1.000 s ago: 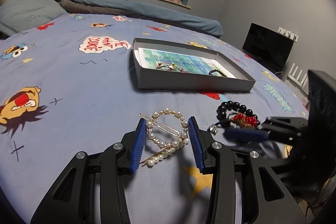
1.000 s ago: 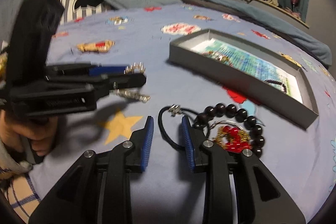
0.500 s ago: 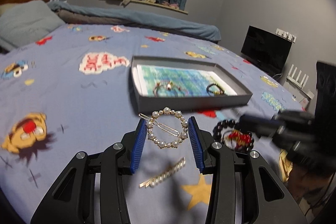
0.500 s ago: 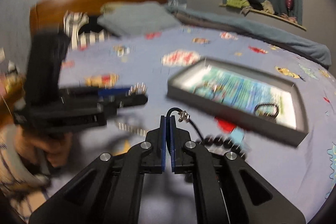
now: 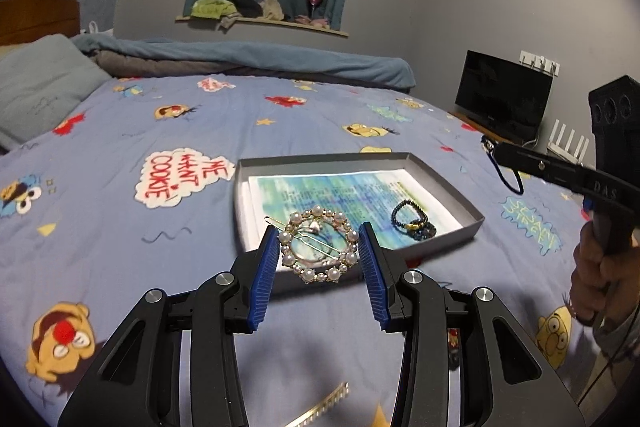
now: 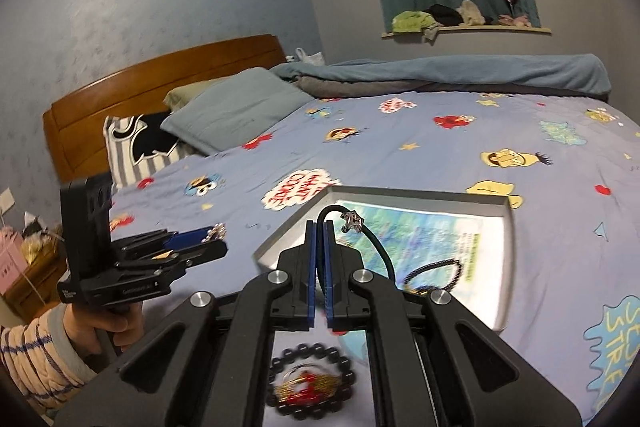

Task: Organize jewelry
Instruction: 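Place the pearl ring clip and black cord bracelet into the grey box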

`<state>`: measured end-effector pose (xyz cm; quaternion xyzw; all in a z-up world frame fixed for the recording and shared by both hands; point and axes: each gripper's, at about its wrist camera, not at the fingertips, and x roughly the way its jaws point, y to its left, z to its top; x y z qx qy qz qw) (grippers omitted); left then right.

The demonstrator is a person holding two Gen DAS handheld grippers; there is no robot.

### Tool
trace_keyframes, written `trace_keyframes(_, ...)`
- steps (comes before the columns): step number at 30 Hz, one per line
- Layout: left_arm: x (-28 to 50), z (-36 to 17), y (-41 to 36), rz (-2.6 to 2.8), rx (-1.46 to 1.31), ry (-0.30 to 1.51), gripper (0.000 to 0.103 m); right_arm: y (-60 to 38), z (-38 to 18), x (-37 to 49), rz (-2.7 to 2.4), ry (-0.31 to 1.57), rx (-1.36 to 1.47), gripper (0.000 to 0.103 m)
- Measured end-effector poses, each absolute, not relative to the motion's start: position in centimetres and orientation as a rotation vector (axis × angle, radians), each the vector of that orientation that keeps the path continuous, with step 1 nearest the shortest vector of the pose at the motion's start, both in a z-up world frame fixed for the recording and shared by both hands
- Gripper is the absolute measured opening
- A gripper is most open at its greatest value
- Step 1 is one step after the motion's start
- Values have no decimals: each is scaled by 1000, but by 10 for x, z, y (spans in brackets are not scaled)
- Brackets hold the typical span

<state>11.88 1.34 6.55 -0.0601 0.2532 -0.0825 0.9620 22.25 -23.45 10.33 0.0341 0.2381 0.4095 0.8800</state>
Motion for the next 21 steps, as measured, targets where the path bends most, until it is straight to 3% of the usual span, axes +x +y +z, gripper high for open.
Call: trace_keyframes(21,210,45,-14,-175,-37,645,42,-235,37,305,683,637,7,3)
